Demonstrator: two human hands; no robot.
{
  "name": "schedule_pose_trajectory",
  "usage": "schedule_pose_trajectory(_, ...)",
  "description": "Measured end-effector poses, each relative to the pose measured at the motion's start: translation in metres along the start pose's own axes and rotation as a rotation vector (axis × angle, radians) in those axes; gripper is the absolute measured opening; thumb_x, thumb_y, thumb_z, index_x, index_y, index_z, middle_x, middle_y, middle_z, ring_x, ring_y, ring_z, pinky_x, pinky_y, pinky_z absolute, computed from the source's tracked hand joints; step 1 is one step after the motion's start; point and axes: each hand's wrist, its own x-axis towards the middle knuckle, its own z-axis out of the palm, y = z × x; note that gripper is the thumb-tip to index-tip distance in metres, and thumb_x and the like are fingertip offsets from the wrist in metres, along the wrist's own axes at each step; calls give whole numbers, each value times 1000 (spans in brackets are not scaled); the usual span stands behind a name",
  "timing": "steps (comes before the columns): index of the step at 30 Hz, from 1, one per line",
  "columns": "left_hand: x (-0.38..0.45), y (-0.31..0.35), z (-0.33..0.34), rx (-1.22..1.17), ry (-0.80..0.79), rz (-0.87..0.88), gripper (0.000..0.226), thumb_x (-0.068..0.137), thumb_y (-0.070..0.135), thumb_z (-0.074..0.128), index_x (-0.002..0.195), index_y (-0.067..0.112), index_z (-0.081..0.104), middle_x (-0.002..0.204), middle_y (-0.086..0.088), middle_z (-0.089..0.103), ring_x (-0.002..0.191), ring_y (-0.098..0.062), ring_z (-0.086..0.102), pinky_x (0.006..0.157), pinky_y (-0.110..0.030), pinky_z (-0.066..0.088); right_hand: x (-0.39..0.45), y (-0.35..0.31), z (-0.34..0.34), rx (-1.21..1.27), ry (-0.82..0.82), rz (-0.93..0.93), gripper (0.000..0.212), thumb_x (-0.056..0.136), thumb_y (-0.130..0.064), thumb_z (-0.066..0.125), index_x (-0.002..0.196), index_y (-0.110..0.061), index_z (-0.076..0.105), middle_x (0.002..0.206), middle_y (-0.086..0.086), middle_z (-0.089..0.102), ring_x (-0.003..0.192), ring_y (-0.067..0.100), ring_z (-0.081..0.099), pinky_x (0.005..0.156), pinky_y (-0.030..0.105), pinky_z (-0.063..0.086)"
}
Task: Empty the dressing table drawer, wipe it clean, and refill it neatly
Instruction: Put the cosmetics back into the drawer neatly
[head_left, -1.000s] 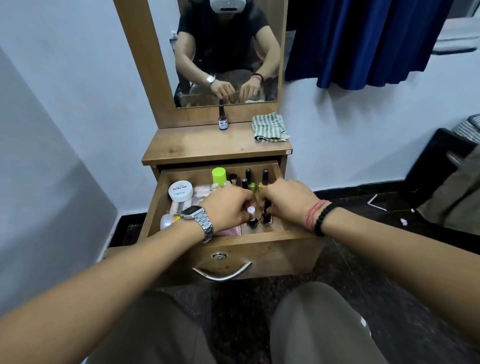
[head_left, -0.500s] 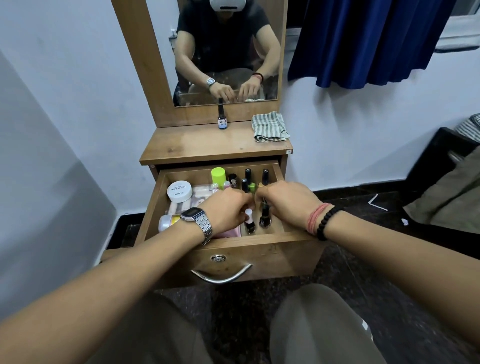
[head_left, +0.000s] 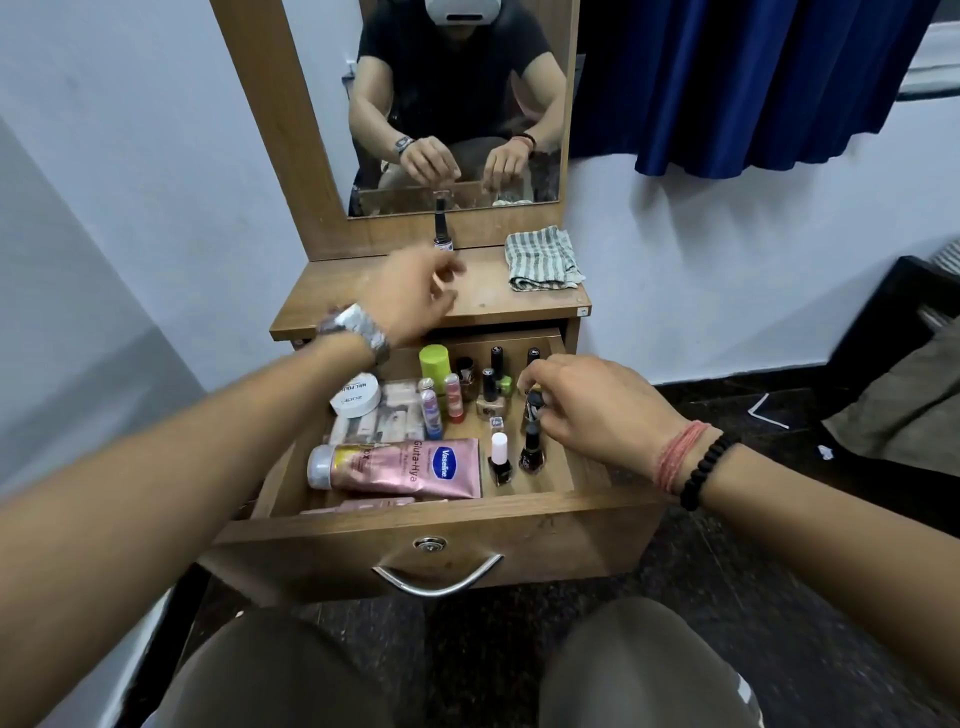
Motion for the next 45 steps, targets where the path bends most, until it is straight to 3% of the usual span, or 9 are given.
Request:
schedule_pose_trajectory(3,50,-17,-4,33,125,-81,31,89,9,51,115,14,66,114,-7,65,99,-23,62,91,-38,50,-1,3,0,48,-35,-22,32,86,-23,51,117,-27,57,90,-12,50,90,14,56,68,31,46)
schedule_pose_trajectory(7,99,-36,1,105,96,-153,39,86,8,54,124,15,62,128,-12,58,119,-29,53,101,-41,44,-3,12,2,108,-66,-15,30,85,-22,54,114,-29,58,86,-16,49,85,9,53,74,31,49)
schedule_pose_trajectory(12,121,-49,15,225,-8,-146,36,88,15,58,124,15,62,131,-13,57,122,-34,49,100,-42,44,-1,24,5,285,-89,25,25,85,-18,58,106,-29,63,77,-14,60,67,-7,51,59,14,37)
schedule_pose_trajectory(17,114,-52,13,189,17,-149,26,84,22,68,108,14,67,114,-13,65,109,-31,57,89,-38,50,-3,33,2,414,-45,88,23,85,-14,60,103,-27,67,76,-11,64,61,-11,52,56,8,37)
schedule_pose_trajectory(24,51,1,-27,36,60,99,19,83,30,70,98,19,68,99,0,71,91,-13,64,83,-33,52,-10,39,-23,450,140,155,18,85,-15,61,95,-29,67,81,-11,67,54,-2,51,58,7,39)
schedule_pose_trajectory(30,-39,57,-38,-114,-253,312,20,80,31,73,99,27,70,89,10,67,82,-6,62,74,-32,53,-18,28,-41,469,217,144,19,84,-15,60,92,-30,66,81,-13,67,54,-3,52,60,5,40)
schedule_pose_trajectory(35,-75,69,-3,16,-397,459,20,80,30,73,99,25,72,100,4,61,92,-11,50,83,-31,43,-27,15,-38,395,127,120,19,83,-14,60,94,-29,65,81,-12,66,58,-9,52,58,10,39)
schedule_pose_trajectory(41,-82,67,34,281,-369,472,24,82,37,63,106,36,66,111,13,54,111,-13,43,86,-31,26,-45,11,-29,326,-10,115,18,84,-17,60,98,-27,67,78,-13,64,62,-13,52,57,8,38)
schedule_pose_trajectory(45,-84,66,47,370,-417,493,28,84,37,60,112,39,62,114,14,50,112,-12,39,87,-33,21,-56,10,-28,286,-52,110,19,90,-16,53,97,-26,68,68,-22,54,62,-13,49,58,9,36)
